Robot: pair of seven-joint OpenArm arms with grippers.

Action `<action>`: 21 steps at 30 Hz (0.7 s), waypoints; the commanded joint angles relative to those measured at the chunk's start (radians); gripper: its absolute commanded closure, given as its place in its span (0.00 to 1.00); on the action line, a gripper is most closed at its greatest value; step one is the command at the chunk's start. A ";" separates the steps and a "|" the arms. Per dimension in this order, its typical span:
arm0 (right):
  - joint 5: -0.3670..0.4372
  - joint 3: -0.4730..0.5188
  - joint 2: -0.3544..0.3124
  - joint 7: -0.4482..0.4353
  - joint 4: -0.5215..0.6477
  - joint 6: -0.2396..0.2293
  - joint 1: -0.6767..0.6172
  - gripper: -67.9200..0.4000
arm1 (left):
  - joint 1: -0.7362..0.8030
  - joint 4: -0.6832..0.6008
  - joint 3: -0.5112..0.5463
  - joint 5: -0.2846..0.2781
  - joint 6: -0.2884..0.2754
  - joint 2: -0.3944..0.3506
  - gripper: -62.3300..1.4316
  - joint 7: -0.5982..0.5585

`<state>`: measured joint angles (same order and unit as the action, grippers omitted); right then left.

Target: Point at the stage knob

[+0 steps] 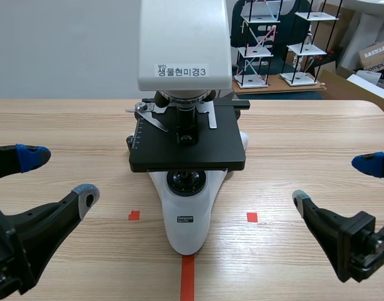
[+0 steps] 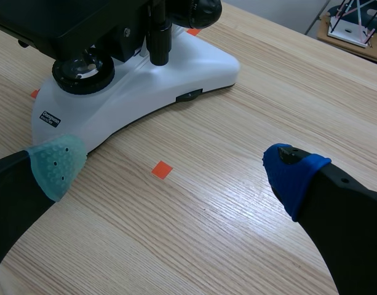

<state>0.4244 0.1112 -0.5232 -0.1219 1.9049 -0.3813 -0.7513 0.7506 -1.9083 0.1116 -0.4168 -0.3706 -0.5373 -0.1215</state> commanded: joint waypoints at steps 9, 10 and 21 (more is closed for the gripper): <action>0.010 0.006 0.000 -0.013 0.015 -0.001 0.001 0.05 | 0.003 -0.017 0.006 -0.010 -0.002 0.007 0.13 -0.012; 0.010 0.006 0.000 -0.013 0.015 -0.001 0.001 0.05 | 0.003 -0.017 0.006 -0.010 -0.002 0.007 0.13 -0.012; 0.010 0.006 0.000 -0.010 0.015 0.000 0.001 0.15 | 0.003 -0.017 0.006 -0.010 -0.002 0.007 0.13 -0.012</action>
<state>0.4240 0.1112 -0.5232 -0.1215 1.9049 -0.3813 -0.7513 0.7506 -1.9083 0.1116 -0.4168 -0.3706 -0.5373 -0.1215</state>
